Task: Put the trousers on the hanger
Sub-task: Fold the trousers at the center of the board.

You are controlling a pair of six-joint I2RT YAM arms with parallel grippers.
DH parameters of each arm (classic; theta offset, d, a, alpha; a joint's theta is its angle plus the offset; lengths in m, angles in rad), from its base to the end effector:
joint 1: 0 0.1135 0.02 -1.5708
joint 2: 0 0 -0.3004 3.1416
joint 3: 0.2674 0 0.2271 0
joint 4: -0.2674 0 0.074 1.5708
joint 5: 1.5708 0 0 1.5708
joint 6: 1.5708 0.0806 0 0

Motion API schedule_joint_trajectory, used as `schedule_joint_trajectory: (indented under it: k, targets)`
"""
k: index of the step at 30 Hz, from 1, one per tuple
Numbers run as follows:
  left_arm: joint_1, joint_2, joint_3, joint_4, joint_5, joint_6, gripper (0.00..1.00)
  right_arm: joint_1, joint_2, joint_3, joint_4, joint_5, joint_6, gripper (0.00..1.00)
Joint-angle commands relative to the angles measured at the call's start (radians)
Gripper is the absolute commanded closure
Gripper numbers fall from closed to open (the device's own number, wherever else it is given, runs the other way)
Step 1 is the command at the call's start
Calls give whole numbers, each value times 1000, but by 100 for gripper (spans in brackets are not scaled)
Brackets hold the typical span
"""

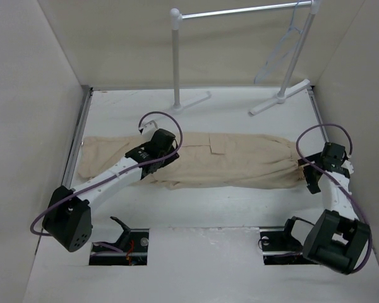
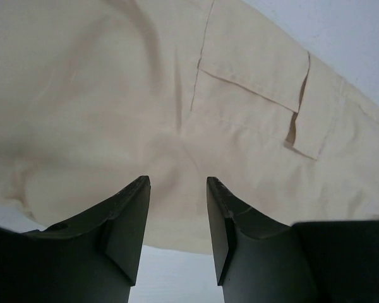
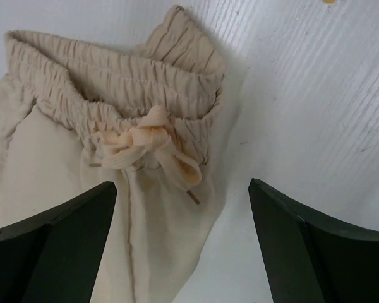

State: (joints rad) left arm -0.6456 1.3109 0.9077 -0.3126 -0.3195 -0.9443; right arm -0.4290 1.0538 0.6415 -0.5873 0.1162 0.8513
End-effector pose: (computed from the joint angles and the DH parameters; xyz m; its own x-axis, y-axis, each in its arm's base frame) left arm 0.2400 -0.1491 0.2743 -0.6167 -0.4983 -0.6094 -0.2007 0.8481 -0.4904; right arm 0.1594 -0.0832 0.2122 -0.1505 0.8904 -0.4296 0.8852 0.3149 0.3424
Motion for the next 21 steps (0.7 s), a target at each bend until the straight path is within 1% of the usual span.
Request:
schedule_joint_trajectory:
  k: [1, 3, 5, 8, 10, 11, 12, 13, 15, 16, 18, 21]
  targets:
    - [19, -44, -62, 61, 39, -7, 62, -12, 92, 15, 131, -5, -63, 9]
    - [40, -47, -81, 75, 75, -2, 62, -12, 141, 33, 174, -49, -54, 11]
    - [59, -48, -93, 89, 112, 4, 62, -12, 173, 40, 205, -35, -40, 11]
    - [64, -48, -102, 101, 128, 21, 62, -33, 248, 55, 244, -21, -26, 11]
    - [68, -47, -101, 99, 132, 30, 62, -35, 308, 81, 250, -26, -26, 14]
    - [71, -48, -99, 99, 134, 33, 62, -35, 336, 93, 254, -30, -24, 18]
    - [73, -52, -95, 101, 134, 39, 62, -32, 360, 107, 265, -44, -24, 24]
    - [77, -53, -86, 95, 131, 47, 62, -31, 376, 121, 267, -58, -21, 37]
    - [90, -62, -72, 87, 129, 58, 62, -34, 367, 144, 267, -58, 2, 67]
    - [94, -68, -67, 87, 132, 64, 62, -35, 341, 159, 264, -53, 9, 77]
    - [97, -81, -53, 81, 134, 75, 60, -34, 269, 208, 239, -29, 18, 84]
    - [85, -91, -14, 57, 132, 96, 55, -34, 172, 344, 149, 40, 11, 85]
